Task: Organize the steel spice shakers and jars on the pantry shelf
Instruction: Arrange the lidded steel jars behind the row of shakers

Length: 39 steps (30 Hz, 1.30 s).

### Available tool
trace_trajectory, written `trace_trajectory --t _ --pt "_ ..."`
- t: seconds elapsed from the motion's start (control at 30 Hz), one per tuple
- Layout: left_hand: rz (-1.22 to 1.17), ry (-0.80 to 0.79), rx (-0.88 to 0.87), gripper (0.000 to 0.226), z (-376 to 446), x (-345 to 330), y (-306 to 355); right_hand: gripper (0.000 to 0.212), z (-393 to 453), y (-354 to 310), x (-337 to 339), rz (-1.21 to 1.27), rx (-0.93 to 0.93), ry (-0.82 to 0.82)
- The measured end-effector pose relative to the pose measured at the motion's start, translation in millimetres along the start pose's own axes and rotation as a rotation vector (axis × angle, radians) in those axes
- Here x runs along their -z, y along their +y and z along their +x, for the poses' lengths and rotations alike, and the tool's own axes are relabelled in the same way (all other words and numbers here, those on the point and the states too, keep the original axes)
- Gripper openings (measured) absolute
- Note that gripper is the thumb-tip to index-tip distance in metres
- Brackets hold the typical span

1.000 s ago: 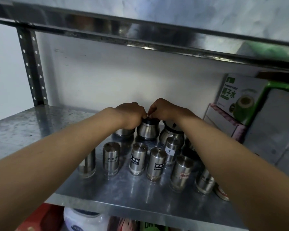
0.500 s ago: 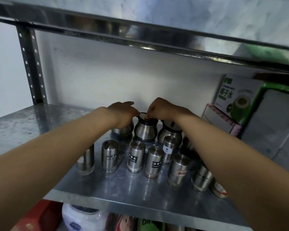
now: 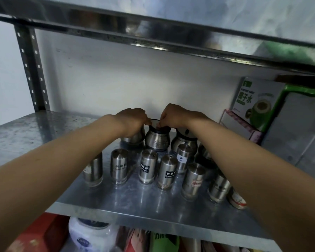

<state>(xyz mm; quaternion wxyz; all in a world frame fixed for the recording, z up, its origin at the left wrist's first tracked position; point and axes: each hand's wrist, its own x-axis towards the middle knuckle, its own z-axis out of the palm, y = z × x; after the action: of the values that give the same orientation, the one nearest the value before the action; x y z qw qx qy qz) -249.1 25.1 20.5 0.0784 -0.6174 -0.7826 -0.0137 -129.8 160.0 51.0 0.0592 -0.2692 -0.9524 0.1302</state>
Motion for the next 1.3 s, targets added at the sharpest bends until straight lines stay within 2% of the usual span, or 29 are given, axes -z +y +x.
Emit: trace_trajectory --t 0.17,0.27,0.33,0.4,0.53,0.7,0.77,0.93,1.07,1.2,1.3 --pt "-0.161 0.002 0.026 0.055 -5 6 0 0.034 -4 -5 2 -0.022 -0.017 -0.010" --pt "-0.401 0.123 0.056 0.046 -10 18 -7 0.031 -5 -11 9 -0.032 -0.054 -0.031" --pt "-0.471 0.216 0.132 0.044 -16 25 -17 0.037 -2 -18 15 -0.036 -0.059 0.020" --pt "-0.492 0.275 0.178 0.039 -22 31 -27 0.028 3 -25 17 -0.042 -0.015 0.051" --pt "-0.479 0.304 0.205 0.028 -34 29 -40 0.025 9 -41 10 0.000 0.060 0.077" --pt "-0.435 0.245 0.164 0.023 -39 14 -52 0.035 14 -62 -7 0.011 0.119 0.046" --pt "-0.371 0.261 0.118 0.027 -40 5 -54 0.035 17 -68 -15 -0.018 0.120 -0.020" --pt "-0.304 0.259 0.046 0.056 -40 -10 -51 0.038 12 -74 -17 -0.076 0.114 -0.112" --pt "-0.251 0.263 0.047 0.057 -42 -11 -52 0.041 8 -77 -13 -0.084 0.091 -0.140" --pt "-0.149 0.261 0.067 0.060 -53 -9 -53 0.034 11 -78 -11 -0.100 0.097 -0.131" --pt "-0.115 0.257 0.095 0.060 -60 -4 -59 0.032 10 -80 -9 0.001 0.092 -0.104"
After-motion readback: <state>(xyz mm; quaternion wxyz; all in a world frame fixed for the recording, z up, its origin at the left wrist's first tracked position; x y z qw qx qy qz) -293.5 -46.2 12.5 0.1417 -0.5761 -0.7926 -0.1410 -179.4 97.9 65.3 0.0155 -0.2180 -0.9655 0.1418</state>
